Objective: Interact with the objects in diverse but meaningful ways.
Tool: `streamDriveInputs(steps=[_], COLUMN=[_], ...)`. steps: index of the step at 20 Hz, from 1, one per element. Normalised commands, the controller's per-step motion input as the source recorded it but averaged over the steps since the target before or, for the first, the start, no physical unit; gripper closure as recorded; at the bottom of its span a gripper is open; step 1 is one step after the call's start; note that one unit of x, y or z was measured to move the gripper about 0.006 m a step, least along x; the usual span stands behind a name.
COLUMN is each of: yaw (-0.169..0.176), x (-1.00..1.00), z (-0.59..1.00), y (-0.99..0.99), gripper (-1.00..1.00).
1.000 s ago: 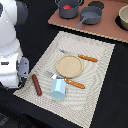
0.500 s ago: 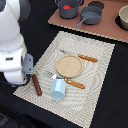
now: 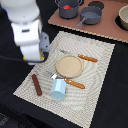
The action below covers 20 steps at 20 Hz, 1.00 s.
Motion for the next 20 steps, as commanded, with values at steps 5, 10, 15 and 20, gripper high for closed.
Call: streamDriveInputs(steps=[5, 10, 15, 20], yaw=[0.000, 0.000, 0.000, 0.000], x=[0.67, 0.67, 0.69, 0.68], z=[0.38, 0.12, 0.11, 0.07], y=[0.65, 0.61, 0.63, 0.62], gripper=[1.00, 1.00, 1.00, 1.00])
